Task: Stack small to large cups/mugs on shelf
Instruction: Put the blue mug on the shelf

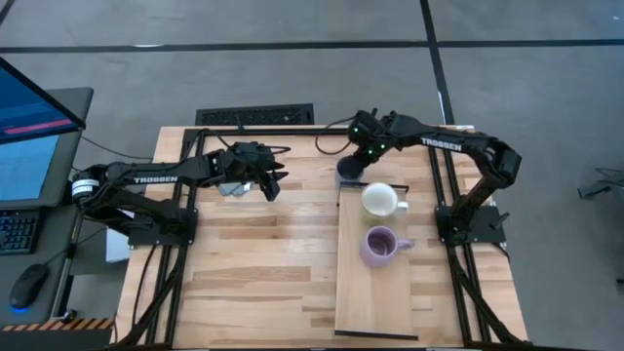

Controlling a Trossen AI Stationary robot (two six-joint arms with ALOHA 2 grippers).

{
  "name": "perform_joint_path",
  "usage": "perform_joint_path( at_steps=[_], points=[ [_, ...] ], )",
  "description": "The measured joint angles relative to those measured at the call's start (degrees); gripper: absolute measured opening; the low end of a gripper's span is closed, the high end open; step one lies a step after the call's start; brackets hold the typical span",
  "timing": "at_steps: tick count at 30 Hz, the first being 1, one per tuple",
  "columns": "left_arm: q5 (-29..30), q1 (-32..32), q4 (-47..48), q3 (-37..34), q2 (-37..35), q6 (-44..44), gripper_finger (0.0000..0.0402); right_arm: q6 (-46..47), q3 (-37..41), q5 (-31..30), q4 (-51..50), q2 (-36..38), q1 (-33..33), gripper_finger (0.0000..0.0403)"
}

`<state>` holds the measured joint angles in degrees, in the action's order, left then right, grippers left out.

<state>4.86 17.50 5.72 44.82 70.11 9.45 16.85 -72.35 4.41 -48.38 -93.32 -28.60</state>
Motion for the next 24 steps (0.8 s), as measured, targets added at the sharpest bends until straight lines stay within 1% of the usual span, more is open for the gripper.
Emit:
perform_joint_path(
  at_steps=[7, 15, 19, 24],
  points=[
    [0.0, 0.0, 0.0, 0.0, 0.0, 0.0, 0.0125, -2.3, -9.8, -0.3, -9.2, 0.0, 0.0, 0.0019],
    [0.0, 0.0, 0.0, 0.0, 0.0, 0.0, 0.0125, -5.7, -22.3, -6.5, -18.6, 0.0, -0.2, 0.0019],
    [0.0, 0.0, 0.0, 0.0, 0.0, 0.0, 0.0125, -7.0, -28.4, -7.7, -22.9, 0.0, -0.4, 0.0019],
    [0.0, 0.0, 0.0, 0.0, 0.0, 0.0, 0.0125, -7.5, -35.6, -7.6, -27.3, 0.1, -0.1, 0.0019]
  ],
)
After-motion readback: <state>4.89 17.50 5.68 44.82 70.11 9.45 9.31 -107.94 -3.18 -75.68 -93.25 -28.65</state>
